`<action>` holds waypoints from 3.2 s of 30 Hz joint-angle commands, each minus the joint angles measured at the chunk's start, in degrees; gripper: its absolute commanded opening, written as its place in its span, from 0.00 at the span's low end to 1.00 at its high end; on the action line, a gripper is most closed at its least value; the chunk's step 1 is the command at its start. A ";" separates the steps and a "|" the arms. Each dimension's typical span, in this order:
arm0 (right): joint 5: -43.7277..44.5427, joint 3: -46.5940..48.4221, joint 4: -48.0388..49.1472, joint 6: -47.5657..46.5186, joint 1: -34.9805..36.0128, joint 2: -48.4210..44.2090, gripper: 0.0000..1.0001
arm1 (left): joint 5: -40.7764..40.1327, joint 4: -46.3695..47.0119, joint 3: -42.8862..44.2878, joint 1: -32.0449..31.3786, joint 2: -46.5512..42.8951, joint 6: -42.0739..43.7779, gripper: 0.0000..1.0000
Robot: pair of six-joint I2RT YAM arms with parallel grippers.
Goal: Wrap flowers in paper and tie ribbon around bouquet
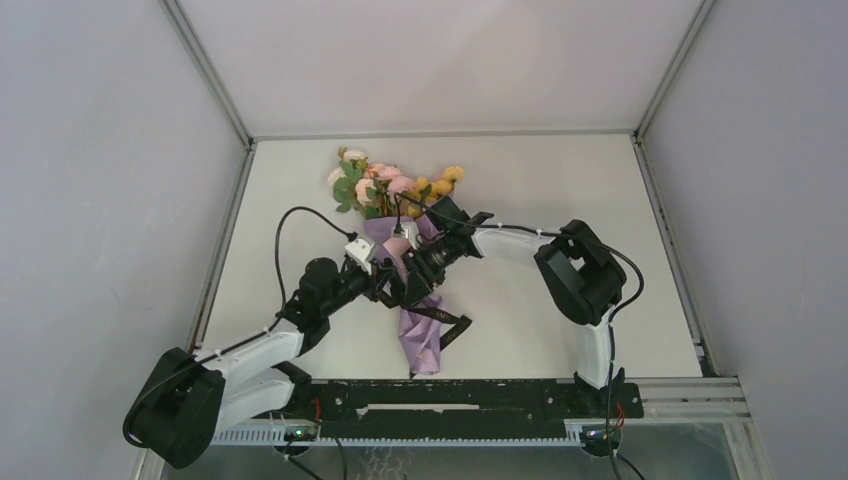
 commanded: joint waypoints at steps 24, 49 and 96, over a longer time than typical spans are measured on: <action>19.36 -4.36 7.88 12.45 7.00 -4.85 0.54 | -0.54 1.71 -1.21 -0.01 -1.31 2.83 0.00; 32.67 -9.11 8.25 15.79 2.02 -17.71 0.00 | -2.76 0.47 -0.61 0.29 -2.53 2.63 0.00; 21.82 -44.37 30.81 27.65 -27.60 -26.11 0.03 | -21.98 -14.83 1.66 14.55 8.24 -27.34 0.00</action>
